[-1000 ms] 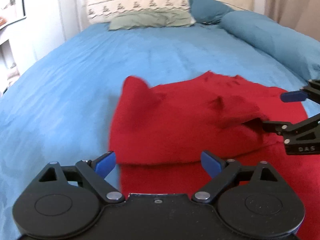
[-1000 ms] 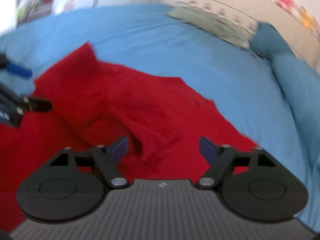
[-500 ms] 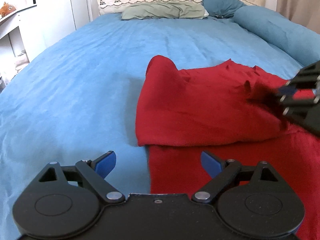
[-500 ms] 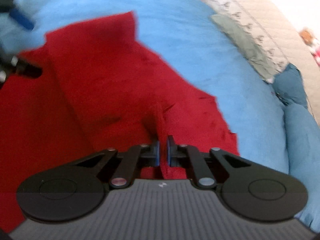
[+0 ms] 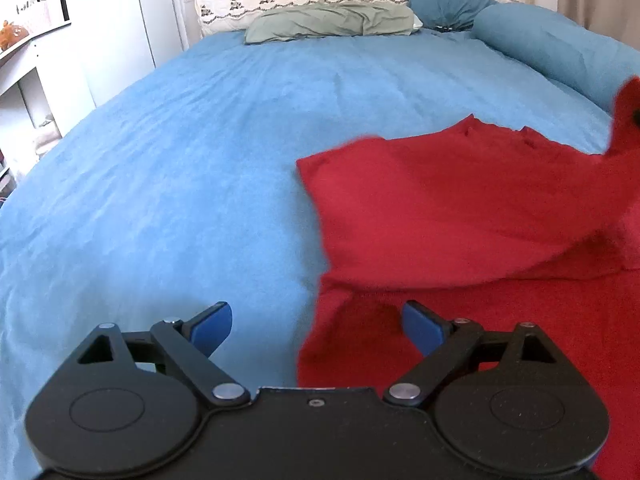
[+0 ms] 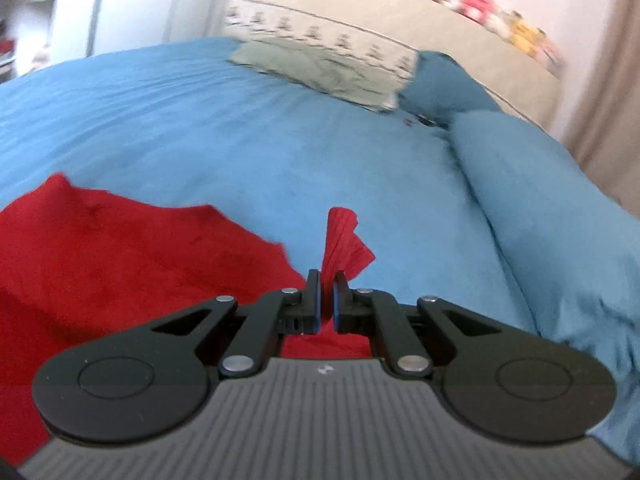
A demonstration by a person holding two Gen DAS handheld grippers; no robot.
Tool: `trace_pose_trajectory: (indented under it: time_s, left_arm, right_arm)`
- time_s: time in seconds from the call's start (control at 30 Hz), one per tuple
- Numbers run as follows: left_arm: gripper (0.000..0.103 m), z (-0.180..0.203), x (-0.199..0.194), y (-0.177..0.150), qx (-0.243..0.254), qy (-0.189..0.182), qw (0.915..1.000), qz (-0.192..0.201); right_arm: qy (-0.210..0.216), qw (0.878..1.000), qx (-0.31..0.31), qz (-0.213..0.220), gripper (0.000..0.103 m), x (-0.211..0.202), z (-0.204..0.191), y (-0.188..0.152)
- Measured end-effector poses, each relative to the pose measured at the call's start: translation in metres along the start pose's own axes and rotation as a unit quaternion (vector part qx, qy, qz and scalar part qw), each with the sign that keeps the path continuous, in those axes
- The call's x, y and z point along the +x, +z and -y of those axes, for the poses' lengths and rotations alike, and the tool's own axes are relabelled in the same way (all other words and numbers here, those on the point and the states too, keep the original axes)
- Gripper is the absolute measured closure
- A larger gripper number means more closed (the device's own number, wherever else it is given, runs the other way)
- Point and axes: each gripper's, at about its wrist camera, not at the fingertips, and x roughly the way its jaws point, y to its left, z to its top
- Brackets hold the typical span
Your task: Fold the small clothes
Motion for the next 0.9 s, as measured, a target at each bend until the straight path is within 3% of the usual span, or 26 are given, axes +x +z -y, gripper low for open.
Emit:
trace_pose_trajectory:
  time_s: [0.2,0.4,0.53,0.57,0.6,0.63,0.67,0.7,0.73,0.8,0.9]
  left_arm:
    - [0.009,-0.003,0.006,0.005,-0.012,0.016,0.9998,0.002]
    - [0.009,-0.019,0.013,0.006,-0.046,0.037,0.9983,-0.009]
    - [0.007,-0.035,0.013,0.000,-0.087,0.033,0.9955,-0.018]
    - [0.007,-0.036,0.012,-0.001,-0.088,0.033,0.9954,-0.019]
    - [0.007,-0.037,0.010,-0.002,-0.084,0.036,0.9956,-0.019]
    - [0.007,-0.036,0.007,-0.002,-0.080,0.038,0.9959,-0.020]
    - [0.008,-0.035,0.005,-0.003,-0.075,0.038,0.9962,-0.021]
    - [0.008,-0.034,0.003,-0.004,-0.071,0.039,0.9965,-0.021]
    - [0.008,-0.033,0.003,-0.004,-0.067,0.038,0.9968,-0.023]
    - [0.008,-0.030,0.003,-0.008,-0.065,0.036,0.9969,-0.025]
    - [0.008,-0.030,0.003,-0.010,-0.071,0.038,0.9965,-0.024]
  right_arm:
    - [-0.016,0.997,0.061,-0.050,0.082,0.015,0.032,-0.041]
    - [-0.012,0.993,0.112,-0.041,0.082,0.006,0.043,-0.059]
    - [-0.019,0.989,0.127,-0.077,0.073,0.001,0.037,-0.088]
    - [-0.022,0.988,0.126,-0.082,0.063,0.000,0.036,-0.093]
    - [-0.033,0.988,0.126,-0.086,0.043,-0.002,0.035,-0.098]
    - [-0.049,0.987,0.125,-0.087,0.029,-0.007,0.035,-0.100]
    - [-0.069,0.986,0.125,-0.083,0.007,-0.012,0.034,-0.101]
    - [-0.085,0.987,0.125,-0.063,0.000,-0.021,0.033,-0.102]
    - [-0.085,0.988,0.125,-0.038,0.000,-0.031,0.032,-0.103]
    - [-0.034,0.991,0.129,0.011,0.000,-0.046,0.029,-0.103]
    - [0.024,0.993,0.119,0.004,0.000,-0.037,0.018,-0.099]
